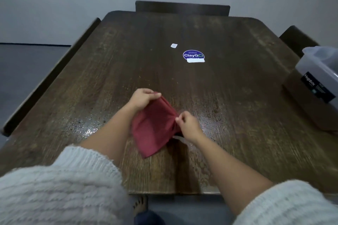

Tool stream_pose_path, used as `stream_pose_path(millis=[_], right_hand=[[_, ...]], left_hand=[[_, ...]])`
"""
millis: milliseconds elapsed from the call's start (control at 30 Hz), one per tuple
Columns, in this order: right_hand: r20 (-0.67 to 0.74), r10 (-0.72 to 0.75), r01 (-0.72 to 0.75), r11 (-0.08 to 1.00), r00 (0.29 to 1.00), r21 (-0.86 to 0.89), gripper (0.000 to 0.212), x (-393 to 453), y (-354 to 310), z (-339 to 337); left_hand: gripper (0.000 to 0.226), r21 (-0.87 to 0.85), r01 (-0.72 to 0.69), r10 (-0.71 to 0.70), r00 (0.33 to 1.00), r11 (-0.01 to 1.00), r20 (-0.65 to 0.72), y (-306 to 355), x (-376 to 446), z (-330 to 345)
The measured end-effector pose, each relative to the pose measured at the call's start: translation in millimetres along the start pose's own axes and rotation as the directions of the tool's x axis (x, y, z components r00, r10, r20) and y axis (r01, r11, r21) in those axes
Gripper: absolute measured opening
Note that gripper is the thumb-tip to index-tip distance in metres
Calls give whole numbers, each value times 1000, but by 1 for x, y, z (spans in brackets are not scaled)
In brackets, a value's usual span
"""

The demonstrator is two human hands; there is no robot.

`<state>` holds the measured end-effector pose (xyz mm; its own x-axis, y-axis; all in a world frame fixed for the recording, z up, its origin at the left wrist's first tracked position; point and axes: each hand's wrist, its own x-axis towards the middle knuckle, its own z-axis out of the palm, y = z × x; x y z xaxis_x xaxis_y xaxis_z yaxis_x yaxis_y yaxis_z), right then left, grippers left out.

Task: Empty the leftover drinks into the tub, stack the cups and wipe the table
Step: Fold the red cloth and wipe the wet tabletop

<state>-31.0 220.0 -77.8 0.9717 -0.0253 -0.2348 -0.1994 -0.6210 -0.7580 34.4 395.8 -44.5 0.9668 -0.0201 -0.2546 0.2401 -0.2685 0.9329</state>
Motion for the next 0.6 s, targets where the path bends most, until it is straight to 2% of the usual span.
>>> stream_pose_path(millis=[33,100,167,233,400,500,600], right_hand=[[-44,-14,19,993,999,115,11,5,-6,-12],[-117,-75,100,970,990,221,16,15,-20,-35],[-168,-155,195,948,974,254,26,25,-35,-54],[-181,-221,265,924,958,276,29,34,-53,-69],[-223,-352,409,858,909,310,13,39,-80,-97],[-139,-386,408,824,912,393,12,29,-73,-100],[40,-319,281,880,947,382,16,18,-42,-87]], left_hand=[[27,-34,-31,30,999,999,-37,10,-2,-4],[29,-57,-130,123,986,990,-110,28,-6,-10],[22,-134,-199,170,965,971,-201,43,-8,-16],[20,-133,-281,239,935,951,-262,58,-13,-21],[30,-82,-371,322,879,925,-351,77,-24,-27],[29,-205,-349,278,910,914,-307,64,-37,-30],[23,-267,-116,105,993,957,-52,22,-55,-33]])
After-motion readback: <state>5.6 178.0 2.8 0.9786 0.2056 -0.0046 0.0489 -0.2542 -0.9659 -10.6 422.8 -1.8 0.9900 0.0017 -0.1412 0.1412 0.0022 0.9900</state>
